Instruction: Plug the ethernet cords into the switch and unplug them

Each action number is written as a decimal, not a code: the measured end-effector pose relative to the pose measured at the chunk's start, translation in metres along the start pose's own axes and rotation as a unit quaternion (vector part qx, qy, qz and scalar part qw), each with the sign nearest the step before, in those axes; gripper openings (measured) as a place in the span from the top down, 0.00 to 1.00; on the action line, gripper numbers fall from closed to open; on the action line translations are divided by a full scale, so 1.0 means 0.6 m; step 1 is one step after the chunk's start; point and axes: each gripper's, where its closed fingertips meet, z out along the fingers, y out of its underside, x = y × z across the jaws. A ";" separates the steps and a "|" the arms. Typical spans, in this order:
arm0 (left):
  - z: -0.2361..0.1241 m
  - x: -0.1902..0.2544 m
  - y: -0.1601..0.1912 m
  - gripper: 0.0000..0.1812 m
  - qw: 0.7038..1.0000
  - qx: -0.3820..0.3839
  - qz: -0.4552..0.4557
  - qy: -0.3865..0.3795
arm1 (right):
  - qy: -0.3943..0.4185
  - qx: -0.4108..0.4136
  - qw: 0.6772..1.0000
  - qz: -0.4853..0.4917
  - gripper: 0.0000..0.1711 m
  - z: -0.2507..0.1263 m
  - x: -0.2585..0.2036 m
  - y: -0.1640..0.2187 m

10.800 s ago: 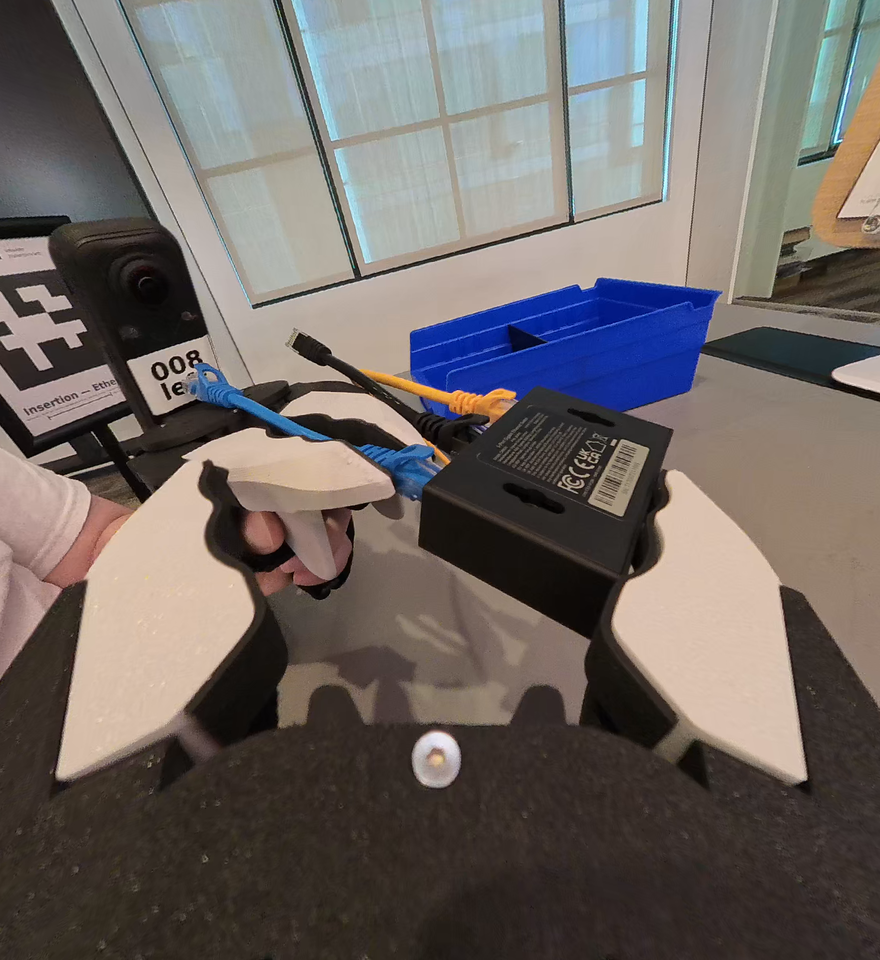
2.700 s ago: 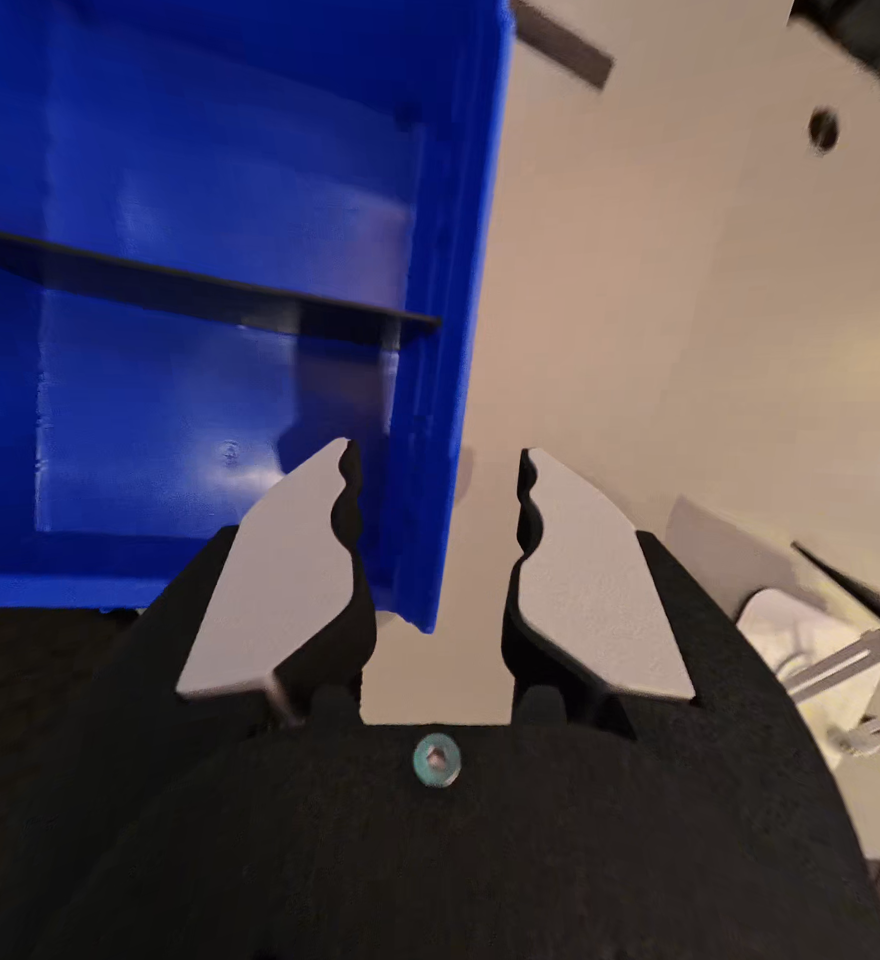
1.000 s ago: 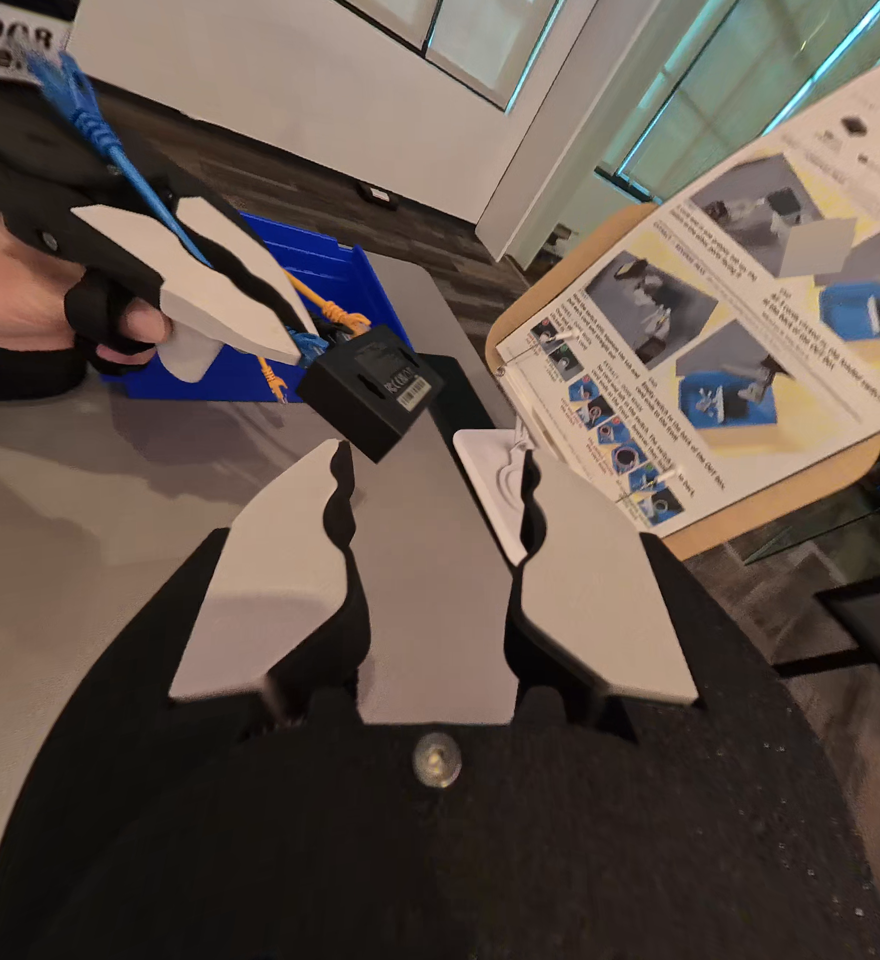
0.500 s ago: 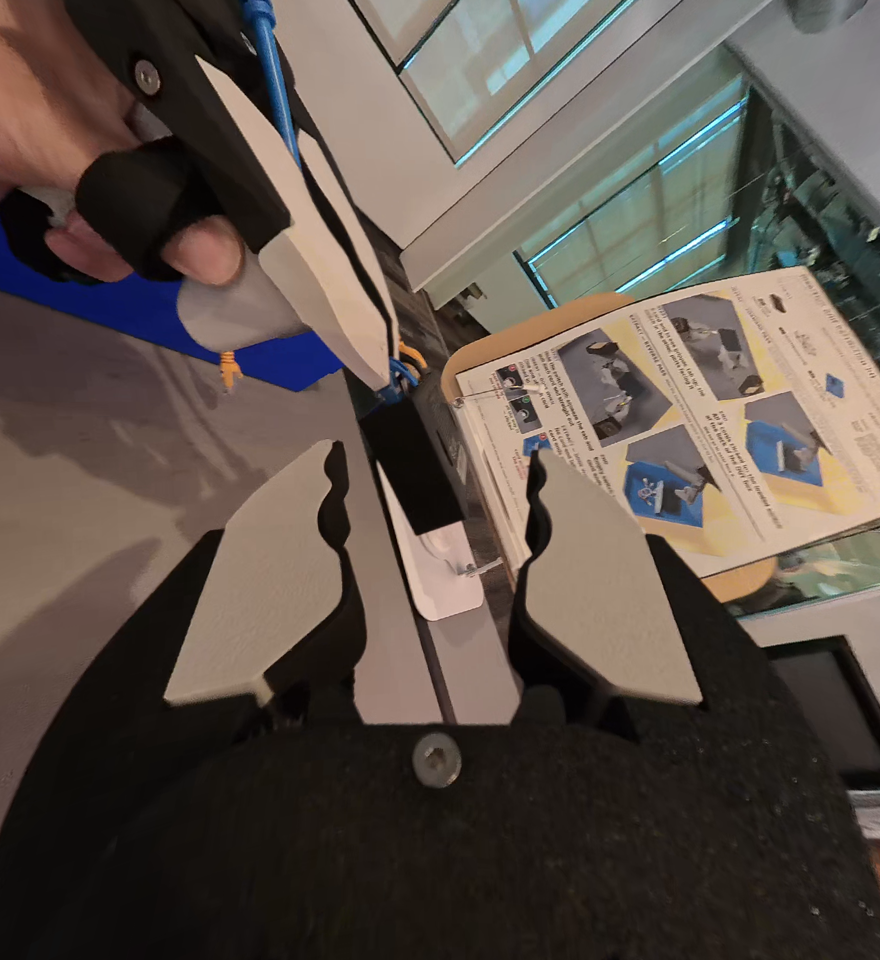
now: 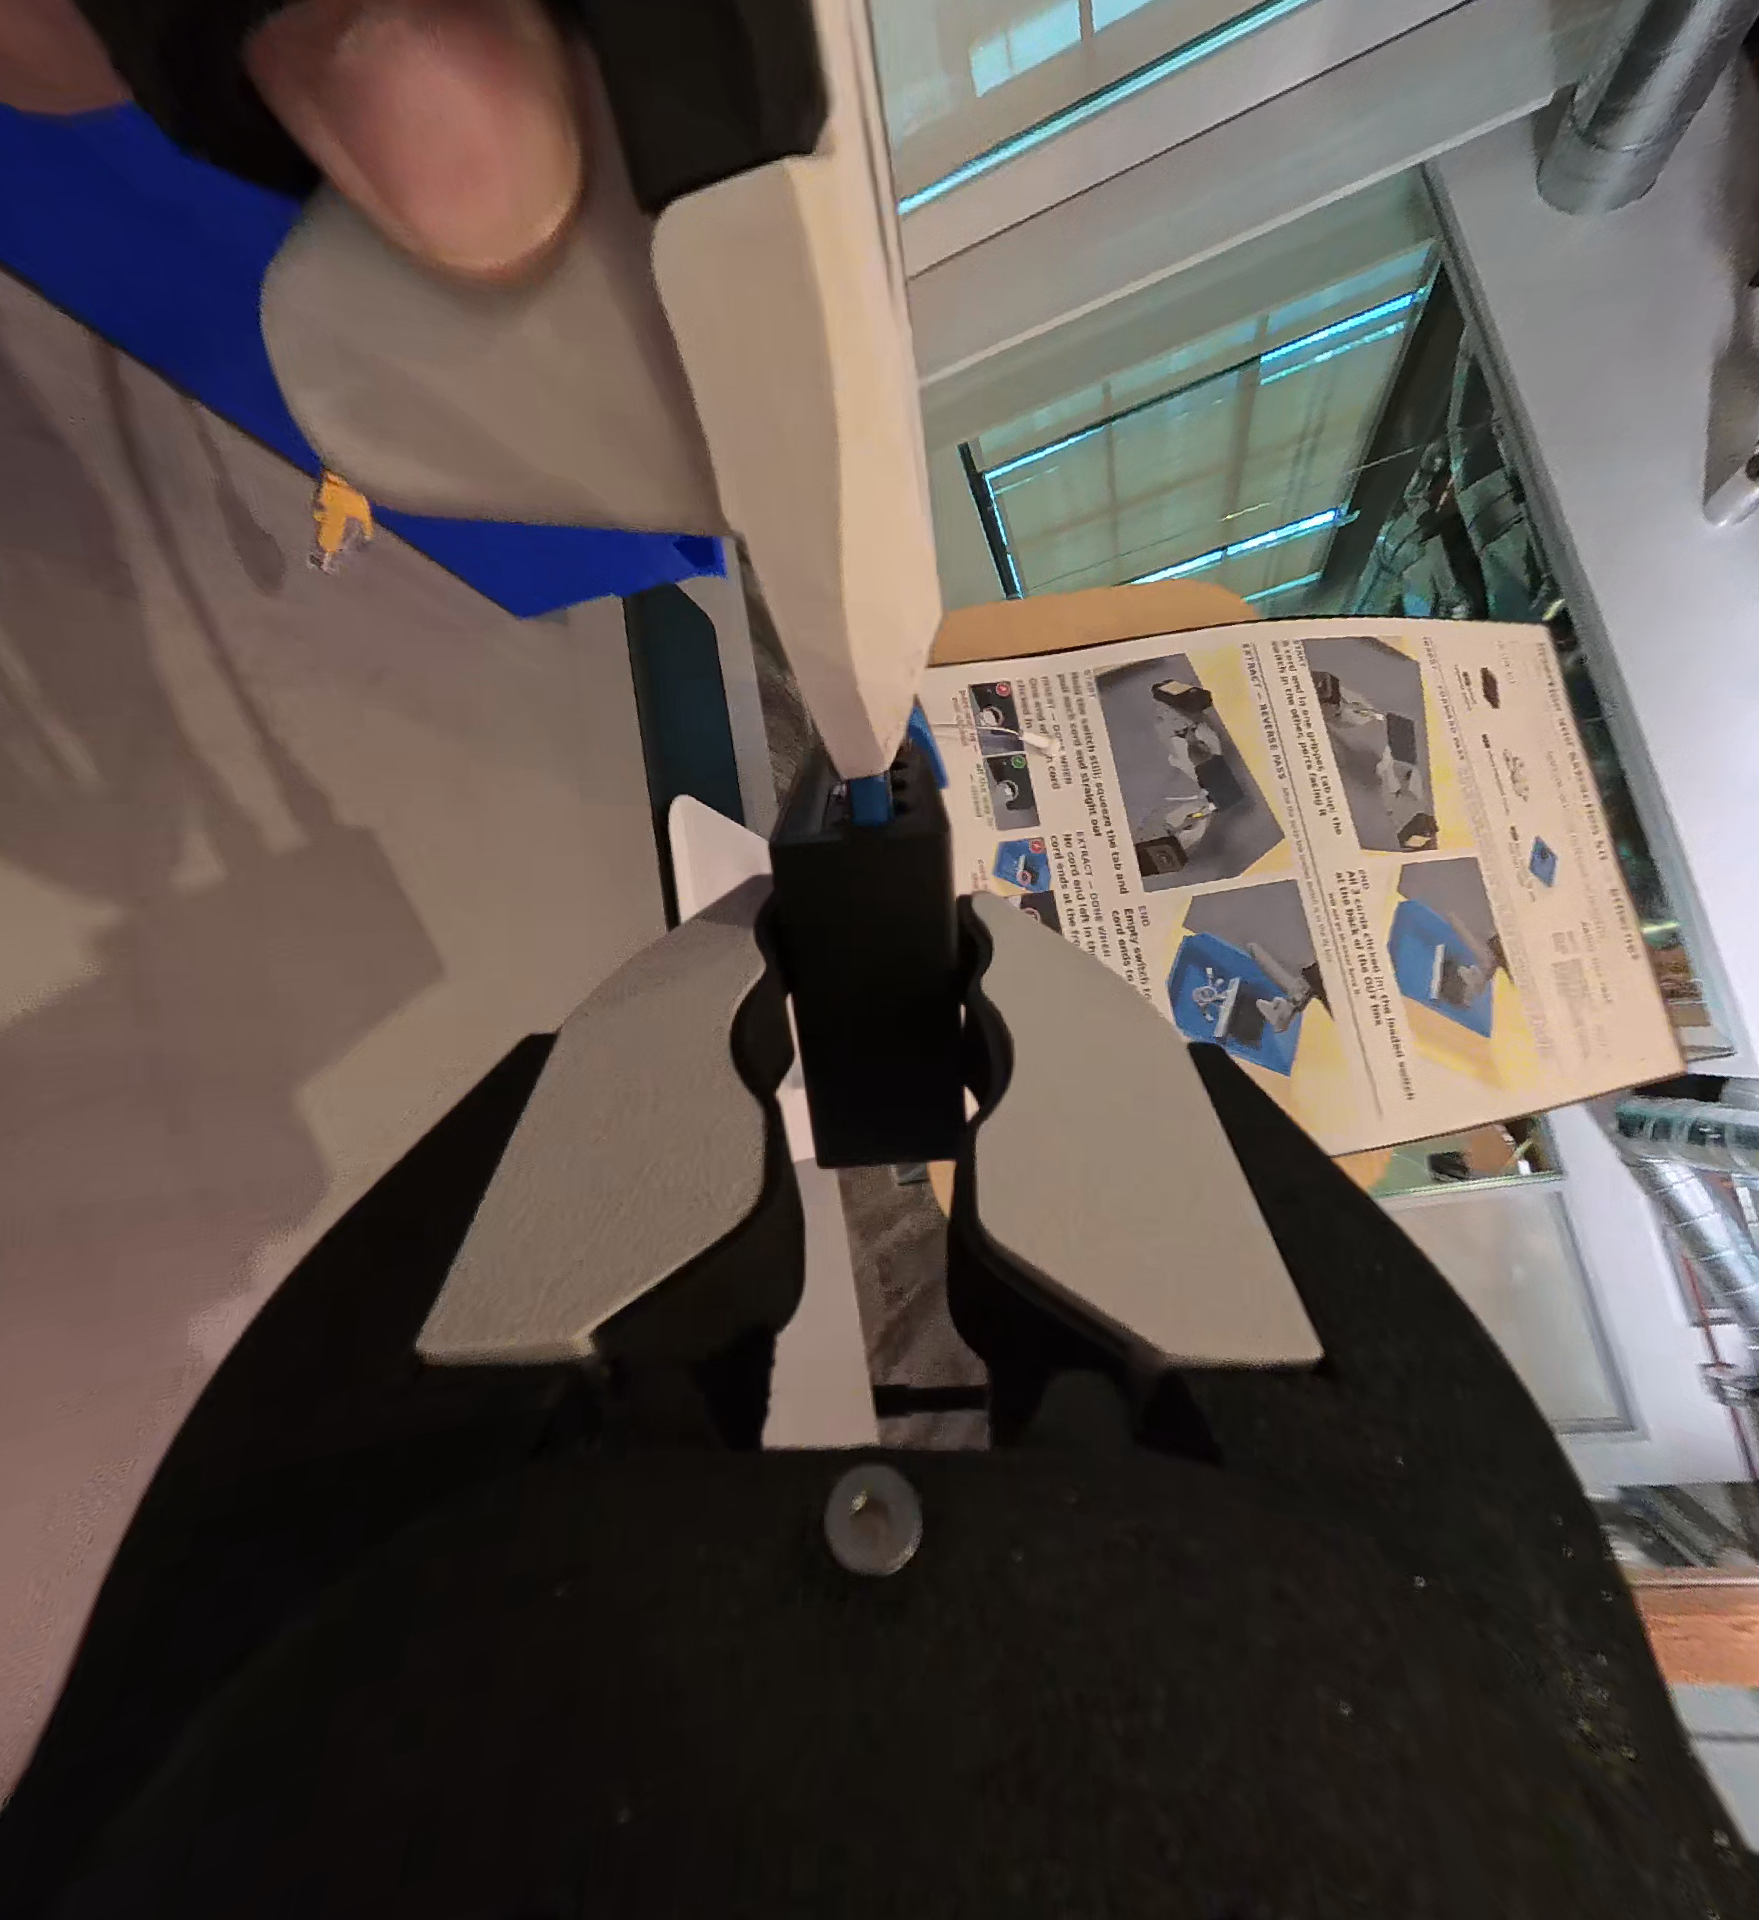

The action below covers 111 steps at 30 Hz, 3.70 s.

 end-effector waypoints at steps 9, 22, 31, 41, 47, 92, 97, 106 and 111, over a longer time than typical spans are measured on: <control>0.002 -0.002 0.005 0.94 1.000 -0.003 -0.011 0.003 | -0.010 -0.009 1.000 -0.001 0.85 0.002 -0.008 0.005; -0.008 0.001 -0.014 0.89 1.000 0.005 -0.014 0.017 | 0.015 -0.008 1.000 -0.008 0.85 -0.008 0.009 0.002; -0.012 0.008 -0.018 0.88 1.000 -0.001 -0.007 0.029 | 0.039 -0.007 0.999 -0.009 0.85 -0.016 0.027 0.008; -0.010 0.004 -0.012 0.91 0.999 -0.005 -0.018 0.030 | 0.031 0.008 0.999 -0.022 0.85 -0.019 0.017 0.005; -0.006 0.009 -0.007 0.94 0.999 -0.006 -0.029 0.042 | 0.019 0.011 0.999 -0.025 0.85 -0.019 0.009 0.002; -0.014 -0.003 -0.016 0.94 1.000 0.014 0.019 0.007 | 0.027 -0.044 0.999 -0.018 0.79 -0.011 0.011 -0.014; -0.009 -0.006 -0.008 0.94 1.000 0.002 0.019 0.004 | 0.017 -0.082 0.996 -0.020 0.84 -0.008 0.007 -0.001; -0.024 -0.005 -0.039 0.72 1.000 0.021 0.011 0.007 | -0.081 -0.089 0.986 0.119 0.85 0.000 -0.019 0.034; -0.082 0.027 -0.110 0.69 0.996 0.081 -0.006 0.044 | -0.099 -0.086 0.957 0.259 0.84 -0.015 0.018 0.074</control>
